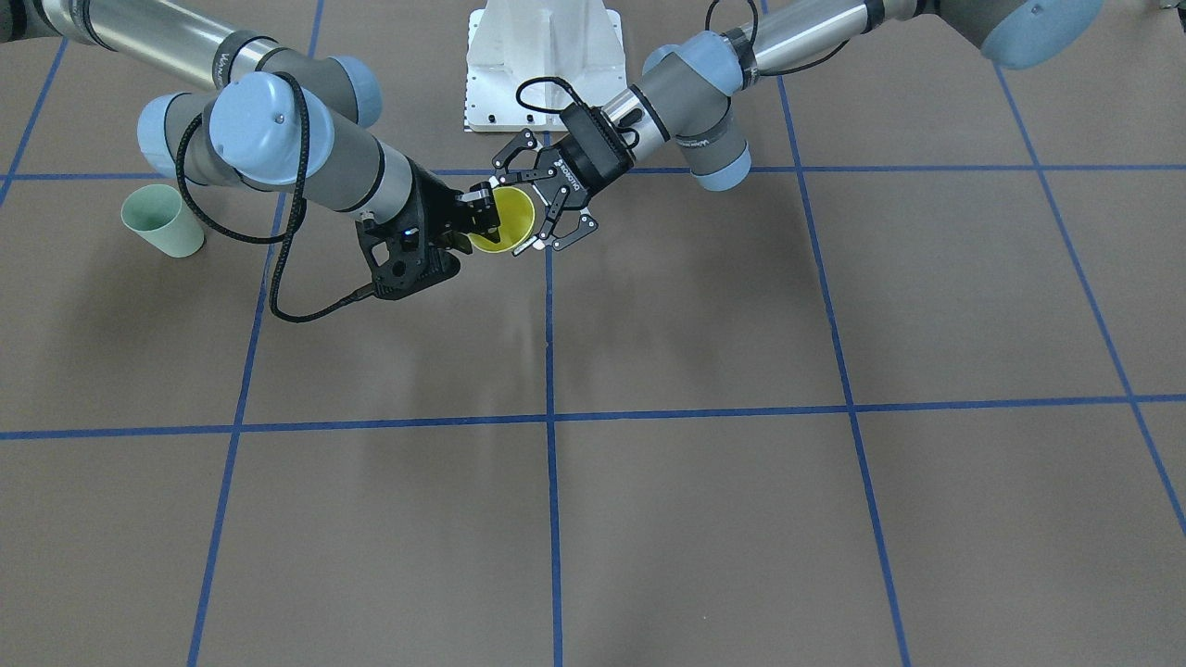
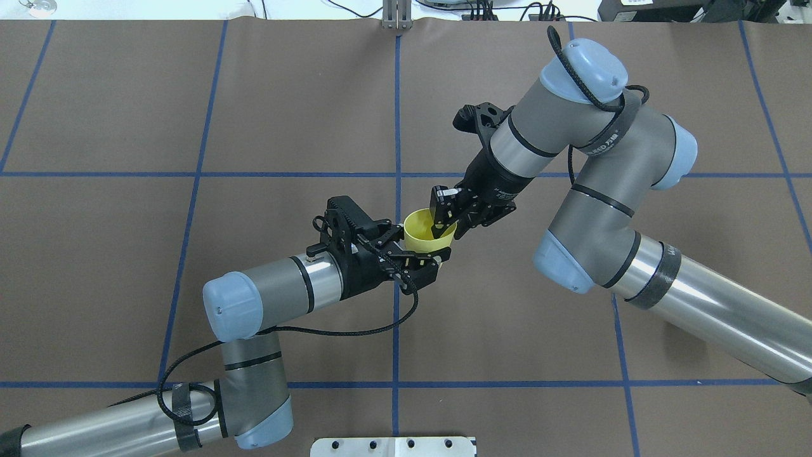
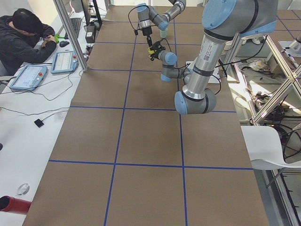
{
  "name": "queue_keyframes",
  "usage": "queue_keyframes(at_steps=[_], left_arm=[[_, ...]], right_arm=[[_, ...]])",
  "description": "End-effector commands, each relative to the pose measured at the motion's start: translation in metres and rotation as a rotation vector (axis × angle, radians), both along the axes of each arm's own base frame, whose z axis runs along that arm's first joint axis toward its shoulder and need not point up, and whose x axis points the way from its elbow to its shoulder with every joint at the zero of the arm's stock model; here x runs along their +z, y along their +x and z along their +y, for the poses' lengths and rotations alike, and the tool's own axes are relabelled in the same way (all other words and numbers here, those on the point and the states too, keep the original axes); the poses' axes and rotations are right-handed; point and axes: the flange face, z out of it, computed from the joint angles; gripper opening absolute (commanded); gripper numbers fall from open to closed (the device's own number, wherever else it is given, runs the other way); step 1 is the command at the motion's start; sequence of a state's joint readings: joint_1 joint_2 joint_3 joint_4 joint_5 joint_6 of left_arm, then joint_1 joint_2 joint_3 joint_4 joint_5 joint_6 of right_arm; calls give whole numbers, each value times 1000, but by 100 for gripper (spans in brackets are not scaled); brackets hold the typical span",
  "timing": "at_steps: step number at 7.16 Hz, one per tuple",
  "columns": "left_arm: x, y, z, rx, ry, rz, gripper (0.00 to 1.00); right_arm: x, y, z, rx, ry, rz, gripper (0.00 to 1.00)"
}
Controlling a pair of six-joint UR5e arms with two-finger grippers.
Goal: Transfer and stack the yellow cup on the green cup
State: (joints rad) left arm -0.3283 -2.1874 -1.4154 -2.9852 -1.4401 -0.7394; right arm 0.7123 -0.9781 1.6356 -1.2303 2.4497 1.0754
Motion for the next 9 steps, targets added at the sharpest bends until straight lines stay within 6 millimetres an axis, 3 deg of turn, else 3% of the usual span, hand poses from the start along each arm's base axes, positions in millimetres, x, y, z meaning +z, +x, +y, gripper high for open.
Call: queue_keyframes(at_steps=[1,3,7,8,9], left_arm=[[1,0,-1,-3,0,-3,0],[0,1,-2,-5,-1,-4,0],[-7,2,-2,0,-8,6,0],[-7,2,-2,0,-8,4,27],[-8,2,-2,1,-10,7,93]], right_arm=[[1,1,0,0,1,-2,43],[1,4,4,1,5,-5,39],[0,5,4,3,7,-7,6],[0,6,5,3,10,-8,0],[0,6,4,7,17,-7,0]])
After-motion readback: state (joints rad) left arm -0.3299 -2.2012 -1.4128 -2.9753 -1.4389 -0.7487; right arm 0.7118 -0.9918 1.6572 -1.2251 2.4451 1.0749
